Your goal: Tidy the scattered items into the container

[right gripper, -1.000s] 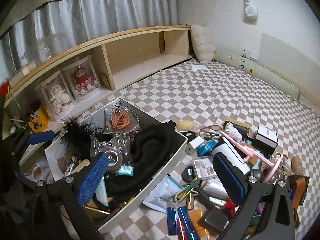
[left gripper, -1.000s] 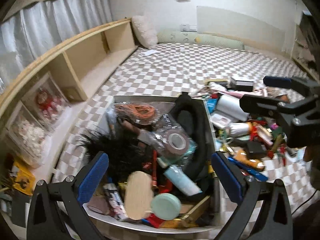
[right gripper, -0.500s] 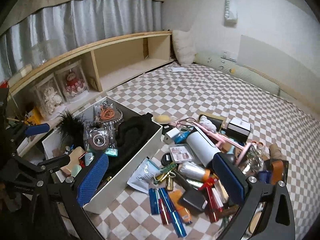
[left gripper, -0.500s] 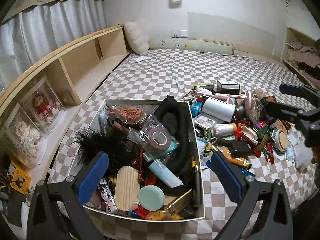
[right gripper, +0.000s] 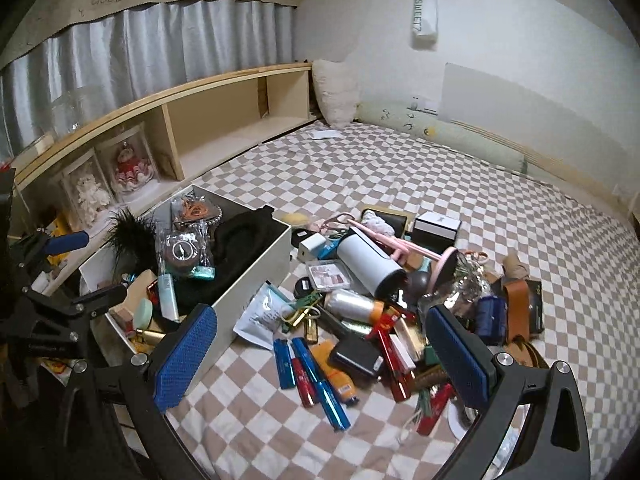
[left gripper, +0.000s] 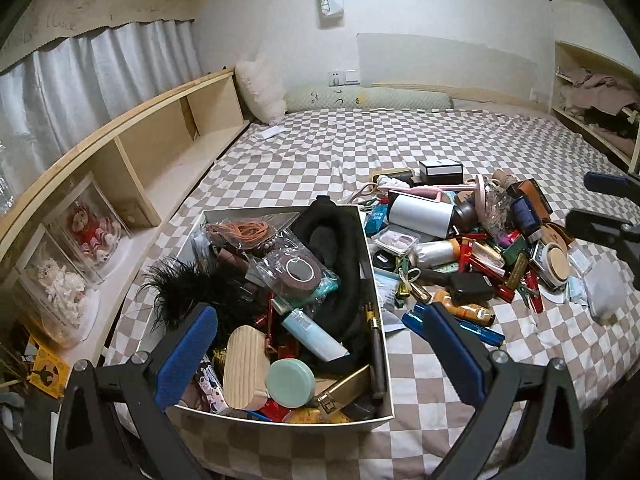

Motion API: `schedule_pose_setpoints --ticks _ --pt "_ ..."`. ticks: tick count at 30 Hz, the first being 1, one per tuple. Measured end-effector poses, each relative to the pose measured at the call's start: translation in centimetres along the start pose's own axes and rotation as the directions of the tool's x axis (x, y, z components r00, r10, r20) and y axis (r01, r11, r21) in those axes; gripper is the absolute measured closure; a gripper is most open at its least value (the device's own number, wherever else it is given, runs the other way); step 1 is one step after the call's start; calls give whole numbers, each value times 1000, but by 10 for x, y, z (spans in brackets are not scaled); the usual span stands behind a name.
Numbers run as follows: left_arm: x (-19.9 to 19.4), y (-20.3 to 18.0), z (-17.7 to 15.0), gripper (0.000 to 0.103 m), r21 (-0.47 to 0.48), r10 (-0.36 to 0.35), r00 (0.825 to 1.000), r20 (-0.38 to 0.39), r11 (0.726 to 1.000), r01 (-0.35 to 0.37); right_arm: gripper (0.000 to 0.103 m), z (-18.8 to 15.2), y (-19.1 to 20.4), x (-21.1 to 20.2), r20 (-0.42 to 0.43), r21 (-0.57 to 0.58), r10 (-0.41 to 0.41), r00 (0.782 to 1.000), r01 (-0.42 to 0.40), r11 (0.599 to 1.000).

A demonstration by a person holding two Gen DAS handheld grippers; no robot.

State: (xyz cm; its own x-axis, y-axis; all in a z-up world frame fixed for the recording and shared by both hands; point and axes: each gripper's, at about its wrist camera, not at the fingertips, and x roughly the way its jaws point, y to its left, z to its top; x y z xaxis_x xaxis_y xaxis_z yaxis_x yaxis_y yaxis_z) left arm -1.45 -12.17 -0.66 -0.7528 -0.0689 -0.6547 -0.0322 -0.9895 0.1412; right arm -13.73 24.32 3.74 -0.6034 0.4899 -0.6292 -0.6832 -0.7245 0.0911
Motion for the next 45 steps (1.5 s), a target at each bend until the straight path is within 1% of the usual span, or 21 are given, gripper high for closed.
schedule_pose_setpoints --ticks 8,16,19,24,28,34,38,41,45 --pt "-11 -5 -4 0 -6 -7 999 35 1000 7 0 -28 -1 -29 39 -22 -34 999 35 999" --pt "-19 -6 -6 0 -20 -8 998 65 1000 9 0 -46 -4 -47 60 12 -37 998 36 999" --pt "-24 -4 -7 0 -37 0 996 86 999 3 0 -50 -3 -51 71 6 -46 996 46 999" --pt "-30 1 -10 0 -82 -22 995 102 996 31 0 -56 -3 -55 79 29 -34 996 32 999" --pt "-33 -1 -11 0 -79 -12 994 112 997 20 0 -62 0 -61 91 30 -31 995 28 999" --pt "-39 -3 -14 0 -72 -17 992 128 997 26 0 -69 5 -68 110 26 -31 993 28 999" --pt "-44 -4 -16 0 -67 -32 990 141 997 42 0 -73 6 -72 125 35 -34 992 30 999" --pt "-46 -5 -18 0 -68 -57 988 142 995 67 0 -77 6 -76 137 37 -47 990 42 998" --pt "-49 -9 -21 0 -54 -65 987 147 996 73 0 -81 6 -78 142 51 -48 989 41 998"
